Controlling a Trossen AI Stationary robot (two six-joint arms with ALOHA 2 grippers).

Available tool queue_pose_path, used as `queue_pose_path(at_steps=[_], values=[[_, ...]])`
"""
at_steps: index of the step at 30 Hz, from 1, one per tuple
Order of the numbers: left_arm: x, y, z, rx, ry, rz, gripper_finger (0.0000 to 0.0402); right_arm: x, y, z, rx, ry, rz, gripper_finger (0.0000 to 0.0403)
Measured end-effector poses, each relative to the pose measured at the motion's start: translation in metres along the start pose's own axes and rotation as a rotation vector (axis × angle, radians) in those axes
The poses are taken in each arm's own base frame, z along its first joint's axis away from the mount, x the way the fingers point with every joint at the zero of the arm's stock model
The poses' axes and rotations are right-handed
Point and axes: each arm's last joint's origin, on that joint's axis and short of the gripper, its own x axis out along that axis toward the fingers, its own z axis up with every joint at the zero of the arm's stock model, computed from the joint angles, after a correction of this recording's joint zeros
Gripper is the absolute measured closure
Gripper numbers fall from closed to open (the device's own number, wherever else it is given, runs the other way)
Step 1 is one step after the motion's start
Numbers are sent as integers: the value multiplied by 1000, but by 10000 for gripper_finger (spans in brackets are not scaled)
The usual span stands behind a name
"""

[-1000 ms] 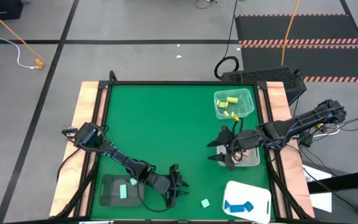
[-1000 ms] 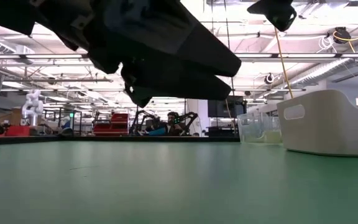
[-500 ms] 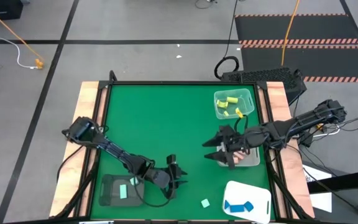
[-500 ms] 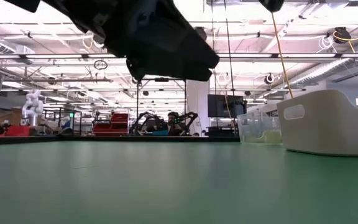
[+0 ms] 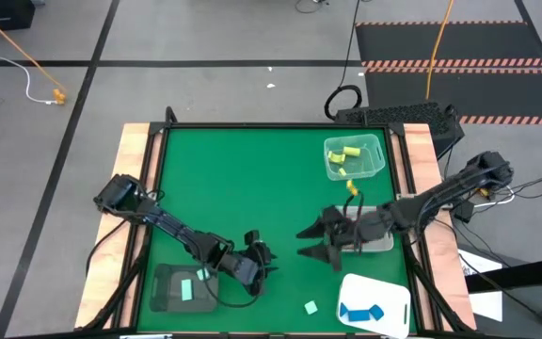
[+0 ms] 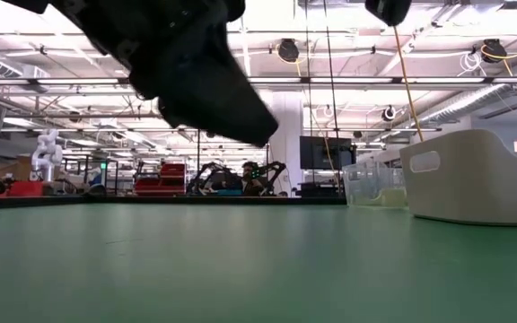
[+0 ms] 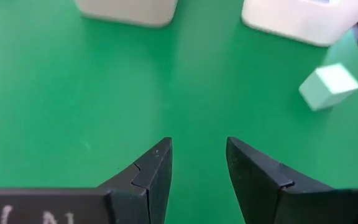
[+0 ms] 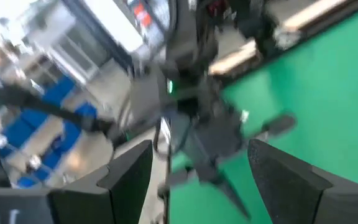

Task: Sort & place blocks by color
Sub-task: Put the light blue block into the black bin

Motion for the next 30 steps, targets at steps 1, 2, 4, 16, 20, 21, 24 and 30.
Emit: queue_pose_path(at_steps=[1,2,4,16,20,21,24,30], values=[[0,0,-2,-8,14,4,247,4,0,-6,-15,22,-7,149],[-1,-1,-4,-14,28,9,247,8,0,-12,-29,44,-13,149],[-6,-2,-6,-13,56,19,247,14,-1,-24,-63,92,-27,149],[-72,-2,22,-39,27,7,247,48,-6,-102,-101,445,-44,149],[-93,-6,33,-57,-41,-23,247,59,3,-114,-120,507,6,149],[-98,-7,34,-57,-51,-29,247,63,8,-117,-131,524,30,149],[-107,-12,35,-59,-71,-57,247,70,17,-129,-185,579,81,149],[-118,-25,27,-37,-67,-99,247,77,26,-147,-295,715,44,149]])
